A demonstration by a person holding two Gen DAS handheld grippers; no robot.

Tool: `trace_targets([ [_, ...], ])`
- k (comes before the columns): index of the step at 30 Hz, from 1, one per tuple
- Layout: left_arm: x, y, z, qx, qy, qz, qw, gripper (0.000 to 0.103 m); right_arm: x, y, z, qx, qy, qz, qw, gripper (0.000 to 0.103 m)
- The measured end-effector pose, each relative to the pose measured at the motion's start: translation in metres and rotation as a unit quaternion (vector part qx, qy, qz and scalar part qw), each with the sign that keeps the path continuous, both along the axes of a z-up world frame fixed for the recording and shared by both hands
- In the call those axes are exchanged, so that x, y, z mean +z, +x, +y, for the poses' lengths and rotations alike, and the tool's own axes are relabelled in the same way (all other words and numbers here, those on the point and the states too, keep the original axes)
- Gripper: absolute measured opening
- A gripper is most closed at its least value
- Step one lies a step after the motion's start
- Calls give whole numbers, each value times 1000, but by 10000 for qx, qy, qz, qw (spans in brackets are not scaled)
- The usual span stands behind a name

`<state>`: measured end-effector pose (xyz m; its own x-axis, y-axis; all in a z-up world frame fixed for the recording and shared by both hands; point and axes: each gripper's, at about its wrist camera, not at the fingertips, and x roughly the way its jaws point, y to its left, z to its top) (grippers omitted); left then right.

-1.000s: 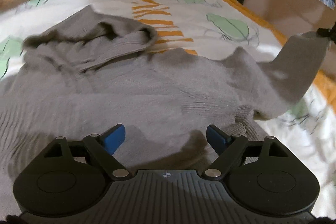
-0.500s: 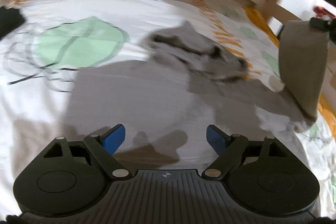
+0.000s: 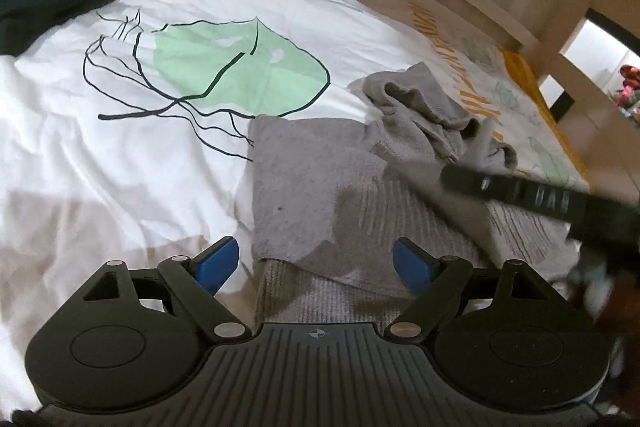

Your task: Fold large clothes

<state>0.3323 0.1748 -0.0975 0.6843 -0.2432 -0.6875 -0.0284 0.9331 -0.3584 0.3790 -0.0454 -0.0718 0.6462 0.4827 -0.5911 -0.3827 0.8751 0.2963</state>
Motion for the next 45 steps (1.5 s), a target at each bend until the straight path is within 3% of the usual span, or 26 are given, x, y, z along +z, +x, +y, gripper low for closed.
trace_targets([
  [1,-1,-1,1,-10,-29,-11,10000,84,-4,-4,-1,81,16,5,10000,24],
  [4,2,1,-3,-104,-117,-86,9998,84,-10,-20,-9,197,-82,-12,9998,56],
  [5,3,3,-6,-116,-126,-109,9998,84,-12,-23,-15,205,-106,-42,9997,62],
  [18,9,23,-43,-167,155,-152,9996,84,-35,-67,-119,-353,-236,214,9989,63],
  [20,14,18,-45,-208,530,-38,9984,84,-39,-73,-127,-404,-199,237,9987,63],
  [23,10,11,-46,-376,1292,405,9901,84,-45,-81,-134,-413,-134,216,9988,63],
  [26,-3,5,-32,-346,1593,924,9823,83,-47,-82,-137,-400,-20,224,9989,64],
  [29,-1,-3,-12,60,1495,911,9845,75,-47,-81,-138,-394,61,222,9990,64],
  [31,11,-9,-4,201,1052,518,9929,75,-48,-82,-141,-400,130,221,9989,65],
  [33,20,-8,-3,311,902,224,9952,76,-50,-82,-142,-407,178,234,9987,65],
  [37,12,9,-11,344,1206,129,9920,76,-55,-84,-141,-405,155,243,9988,65],
  [41,-21,17,-14,284,1741,677,9820,79,-57,-86,-140,-355,80,188,9992,66],
  [45,-14,4,-4,343,1521,551,9862,77,-59,-85,-141,-347,126,204,9991,66],
])
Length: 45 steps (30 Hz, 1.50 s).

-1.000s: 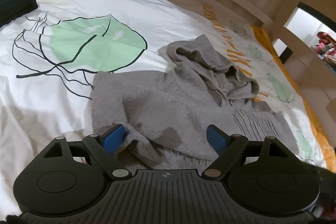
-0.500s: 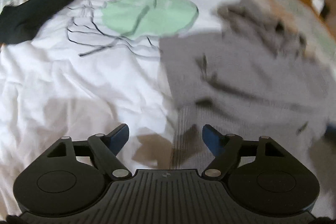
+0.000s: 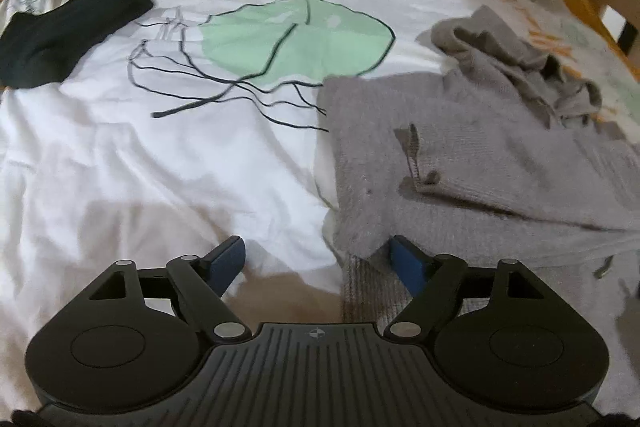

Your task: Fold large clothes

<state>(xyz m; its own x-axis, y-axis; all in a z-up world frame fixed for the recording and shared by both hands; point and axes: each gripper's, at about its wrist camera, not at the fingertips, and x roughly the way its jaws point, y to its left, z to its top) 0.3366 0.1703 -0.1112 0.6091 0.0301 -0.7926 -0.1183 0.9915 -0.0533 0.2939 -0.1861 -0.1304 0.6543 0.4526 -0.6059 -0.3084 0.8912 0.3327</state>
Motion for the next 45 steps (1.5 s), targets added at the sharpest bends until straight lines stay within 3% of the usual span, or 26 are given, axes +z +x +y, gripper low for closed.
trace_targets([
  [3,25,-8,-6,-6,55,-372,9993,75,-1,0,0,9,15,-12,10000,68],
  [7,52,-8,-17,-366,-286,-775,9959,75,-3,-2,3,13,-28,-56,10000,70],
  [11,46,16,-28,-594,-724,-665,9934,75,-2,-3,6,40,-114,-97,9999,71],
  [15,22,39,-38,-633,-761,-320,9946,74,-2,-2,6,55,-119,-103,9999,71],
  [17,13,45,-42,-713,-758,-206,9944,69,-3,-2,5,60,-99,-106,9999,72],
  [19,8,49,-45,-809,-703,-222,9940,50,-4,-2,6,79,-84,-116,9999,73],
  [20,8,48,-48,-832,-649,-264,9941,46,-4,-2,6,93,-90,-127,9998,74],
  [21,9,47,-52,-832,-542,-317,9945,31,-4,-2,7,104,-108,-139,9998,75],
  [22,11,46,-56,-877,-427,-372,9945,7,-5,-3,8,115,-145,-157,9997,75],
  [23,13,44,-59,-977,-334,-423,9938,5,-5,-3,10,130,-184,-176,9996,76],
  [28,49,32,-68,-1162,-266,-1162,9861,4,-5,-5,13,163,-291,-228,9992,77],
  [32,82,28,-53,-1005,-556,-1638,9798,4,-5,-5,12,157,-263,-229,9993,77],
  [36,76,36,-39,-726,-379,-1576,9841,4,-3,-5,8,102,-205,-237,9995,76],
  [39,62,42,-23,-380,-571,-1383,9880,4,-1,-5,3,28,-135,-216,9997,76],
  [45,37,48,-24,-397,-442,-1015,9931,4,2,-2,-8,-161,-67,-242,9996,76],
])
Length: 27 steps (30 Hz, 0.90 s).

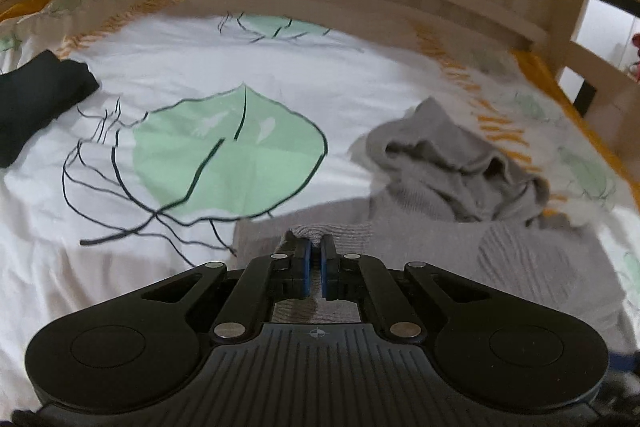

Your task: Fold large clothes

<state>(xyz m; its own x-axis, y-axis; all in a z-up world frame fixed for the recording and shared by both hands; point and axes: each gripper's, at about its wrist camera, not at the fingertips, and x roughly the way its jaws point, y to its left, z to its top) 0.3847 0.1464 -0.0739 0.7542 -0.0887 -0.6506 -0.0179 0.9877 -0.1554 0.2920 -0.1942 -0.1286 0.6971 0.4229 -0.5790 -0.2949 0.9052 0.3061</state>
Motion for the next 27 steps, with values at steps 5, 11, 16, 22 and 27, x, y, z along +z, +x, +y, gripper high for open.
trace_targets([
  [5,-11,3,1,28,46,112,9999,5,11,7,-19,-435,69,-213,9988,77],
  [11,-33,13,0,14,215,398,9990,9,3,34,-67,-1087,750,-51,9912,77],
  [16,-45,14,-3,29,336,371,9987,11,-6,34,-105,-1968,1067,-80,9746,77],
  [22,-53,10,-2,88,301,113,9994,14,8,18,-98,-1767,1121,-259,9775,77],
  [27,-56,7,-1,157,252,-42,9996,15,0,30,-80,-1415,1308,102,9812,77],
])
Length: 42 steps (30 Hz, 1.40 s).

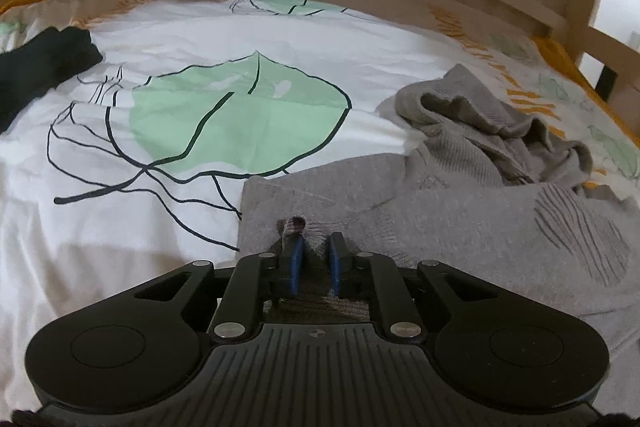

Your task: Fold large clothes

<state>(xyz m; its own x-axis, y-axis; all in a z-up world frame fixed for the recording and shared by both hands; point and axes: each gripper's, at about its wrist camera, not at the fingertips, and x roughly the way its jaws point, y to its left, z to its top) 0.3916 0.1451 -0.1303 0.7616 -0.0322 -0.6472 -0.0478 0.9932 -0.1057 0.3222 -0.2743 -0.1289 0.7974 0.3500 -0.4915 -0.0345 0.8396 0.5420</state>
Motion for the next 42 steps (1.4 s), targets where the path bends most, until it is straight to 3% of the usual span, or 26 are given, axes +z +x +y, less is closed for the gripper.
trace_targets([
  [2,0,0,-2,-9,82,-24,10000,15,-7,6,-3,-56,104,43,9999,77],
  [6,-2,-2,-3,10,84,-93,9999,15,-11,1,-26,-518,553,-395,9963,76],
  [11,7,-6,1,-36,0,40,10000,20,-10,-9,-46,-1004,484,-12,9938,77],
  [13,15,-11,6,-51,-208,165,9996,33,-2,-15,-44,-1041,175,111,9944,77],
  [16,31,-20,11,-130,-407,324,9986,37,18,-15,-28,-881,-687,202,9935,77],
  [19,55,-24,10,-218,-292,148,9992,42,39,-4,-8,-551,-1334,98,9895,78],
  [21,72,-20,7,-331,-234,-70,9992,47,52,7,4,-333,-1514,-28,9879,84],
  [23,85,-8,1,-478,-193,-221,9984,52,64,22,17,-223,-1847,-137,9825,98],
  [25,89,6,-7,-588,-145,-285,9978,54,72,39,34,-22,-2220,-306,9746,101],
  [28,88,33,-24,-764,-16,-310,9966,54,79,71,53,415,-2459,-542,9669,96],
  [32,76,73,-45,-956,39,-214,9952,54,76,119,67,752,-2610,-502,9611,68],
  [42,30,135,-75,-1246,827,121,9887,54,34,187,83,1302,-3100,-217,9415,64],
])
